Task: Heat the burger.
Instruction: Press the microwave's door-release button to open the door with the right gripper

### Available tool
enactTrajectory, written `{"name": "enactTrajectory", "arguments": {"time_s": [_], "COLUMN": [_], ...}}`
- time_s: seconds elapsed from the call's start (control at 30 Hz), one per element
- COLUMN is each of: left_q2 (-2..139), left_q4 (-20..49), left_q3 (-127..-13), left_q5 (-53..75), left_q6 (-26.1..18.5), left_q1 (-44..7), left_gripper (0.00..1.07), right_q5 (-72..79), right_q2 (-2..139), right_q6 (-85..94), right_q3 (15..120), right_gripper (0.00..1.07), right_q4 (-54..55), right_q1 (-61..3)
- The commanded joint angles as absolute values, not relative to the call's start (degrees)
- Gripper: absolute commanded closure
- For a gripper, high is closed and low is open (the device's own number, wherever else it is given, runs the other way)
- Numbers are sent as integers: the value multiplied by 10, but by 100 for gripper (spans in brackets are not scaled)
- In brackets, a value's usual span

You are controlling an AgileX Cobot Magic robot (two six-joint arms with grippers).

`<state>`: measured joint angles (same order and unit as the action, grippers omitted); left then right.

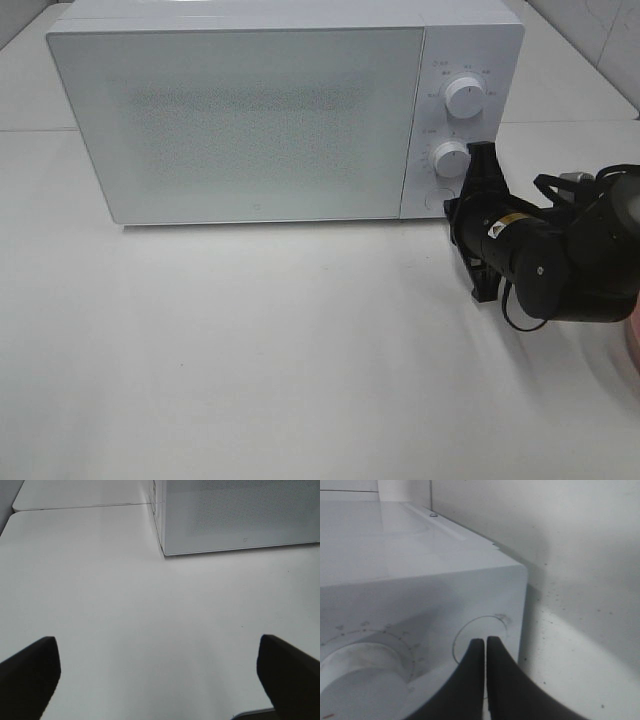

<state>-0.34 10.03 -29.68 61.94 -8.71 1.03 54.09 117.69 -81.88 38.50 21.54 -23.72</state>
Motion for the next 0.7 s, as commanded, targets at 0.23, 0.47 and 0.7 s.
{"name": "enactTrajectory", "arguments": {"time_s": [0.23, 0.47, 0.7], "left_q2": [-15, -15, -15], "left_q4": [101, 101, 101], "left_q3": [-298, -298, -298], "left_q5": [612, 612, 612], "left_q6": [-85, -85, -85], "left_q1": [13, 13, 13], "left_gripper": [6, 6, 6], "right_q5": [544, 542, 570], "right_q2": [1195, 1212, 1220], "right_q6": [-821, -821, -819], "right_q3": [418, 437, 446], "right_gripper": [107, 107, 107], "right_q4": [199, 211, 212], "right_q1": [-229, -224, -222]}}
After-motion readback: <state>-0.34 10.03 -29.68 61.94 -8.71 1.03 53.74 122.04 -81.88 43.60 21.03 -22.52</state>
